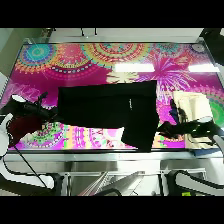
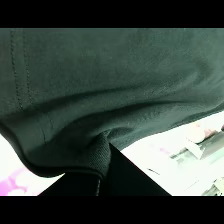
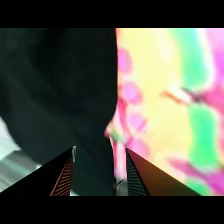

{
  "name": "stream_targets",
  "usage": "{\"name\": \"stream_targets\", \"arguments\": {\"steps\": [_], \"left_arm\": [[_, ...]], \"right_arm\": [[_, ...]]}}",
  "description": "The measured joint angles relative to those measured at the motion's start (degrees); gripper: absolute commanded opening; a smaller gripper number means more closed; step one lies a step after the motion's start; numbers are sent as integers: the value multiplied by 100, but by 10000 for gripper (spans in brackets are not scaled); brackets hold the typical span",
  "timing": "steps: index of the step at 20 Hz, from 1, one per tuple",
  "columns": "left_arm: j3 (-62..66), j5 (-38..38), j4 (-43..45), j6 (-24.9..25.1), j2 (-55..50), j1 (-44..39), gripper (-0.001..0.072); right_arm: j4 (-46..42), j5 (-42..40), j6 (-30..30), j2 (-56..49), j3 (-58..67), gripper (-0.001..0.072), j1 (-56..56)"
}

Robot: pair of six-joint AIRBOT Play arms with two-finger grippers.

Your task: Fold the shirts.

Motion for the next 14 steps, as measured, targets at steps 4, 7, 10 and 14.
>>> {"name": "stream_targets", "arguments": {"steps": [4, 7, 10, 14], "left_arm": [[52, -68, -9, 0, 0, 9, 11], [63, -142, -9, 2, 0, 13, 11], [66, -271, 24, 2, 0, 13, 11], [9, -535, 341, -11, 125, 17, 10]], "right_arm": [[566, -802, -83, -151, -151, 33, 715], [953, -1128, -389, -136, -175, 21, 848], [1056, -962, -538, 131, -170, 21, 887], [933, -507, -404, 984, -291, 21, 909]]}}
